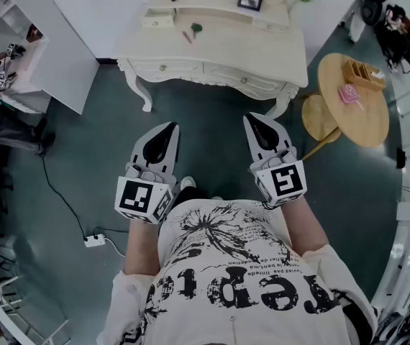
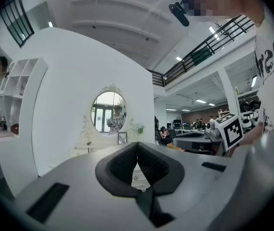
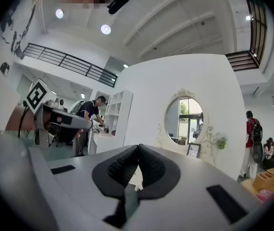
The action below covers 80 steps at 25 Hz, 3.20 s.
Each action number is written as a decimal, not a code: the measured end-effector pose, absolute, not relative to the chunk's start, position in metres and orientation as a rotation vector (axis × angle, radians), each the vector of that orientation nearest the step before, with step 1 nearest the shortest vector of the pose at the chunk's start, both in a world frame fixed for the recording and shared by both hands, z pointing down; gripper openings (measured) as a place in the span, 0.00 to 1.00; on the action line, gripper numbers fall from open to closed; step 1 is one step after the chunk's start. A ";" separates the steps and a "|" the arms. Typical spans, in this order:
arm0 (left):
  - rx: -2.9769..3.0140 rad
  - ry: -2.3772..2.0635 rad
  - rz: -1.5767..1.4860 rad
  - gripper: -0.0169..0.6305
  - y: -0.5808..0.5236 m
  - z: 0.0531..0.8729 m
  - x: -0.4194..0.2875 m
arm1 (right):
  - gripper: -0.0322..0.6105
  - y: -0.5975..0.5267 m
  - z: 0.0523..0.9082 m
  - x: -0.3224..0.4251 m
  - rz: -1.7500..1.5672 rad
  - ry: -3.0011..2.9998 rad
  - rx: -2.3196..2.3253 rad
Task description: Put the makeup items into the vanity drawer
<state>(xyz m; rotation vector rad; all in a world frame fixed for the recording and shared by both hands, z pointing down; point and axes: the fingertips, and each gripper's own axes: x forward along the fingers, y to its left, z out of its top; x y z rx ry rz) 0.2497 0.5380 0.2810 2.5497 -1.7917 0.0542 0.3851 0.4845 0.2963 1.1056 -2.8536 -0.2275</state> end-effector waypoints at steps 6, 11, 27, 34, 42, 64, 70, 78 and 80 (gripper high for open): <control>2.550 -1.796 0.056 0.05 0.537 0.285 0.255 | 0.07 0.482 0.299 0.387 -0.243 -2.866 1.094; 2.539 -1.799 0.065 0.05 0.530 0.290 0.261 | 0.07 0.474 0.303 0.392 -0.227 -2.879 1.087; 2.498 -1.792 0.114 0.05 0.455 0.310 0.227 | 0.91 0.386 0.314 0.357 -0.131 -2.946 1.097; 2.539 -1.719 0.151 0.05 0.374 0.317 0.170 | 0.91 0.308 0.321 0.301 -0.072 -2.899 1.156; 2.630 -1.525 0.140 0.05 0.233 0.312 0.068 | 0.91 0.185 0.337 0.196 0.010 -2.733 1.275; 2.608 -1.241 0.162 0.05 -0.016 0.357 -0.044 | 0.84 -0.057 0.448 0.092 0.356 -2.291 1.234; 2.566 -1.266 0.193 0.05 -0.065 0.382 -0.028 | 0.77 -0.109 0.501 0.097 0.393 -2.218 1.119; 2.495 -1.272 0.235 0.05 -0.102 0.421 -0.015 | 0.52 -0.140 0.558 0.090 0.442 -2.156 0.960; 2.480 -1.277 0.245 0.05 -0.107 0.427 -0.016 | 0.44 -0.141 0.567 0.088 0.434 -2.141 0.926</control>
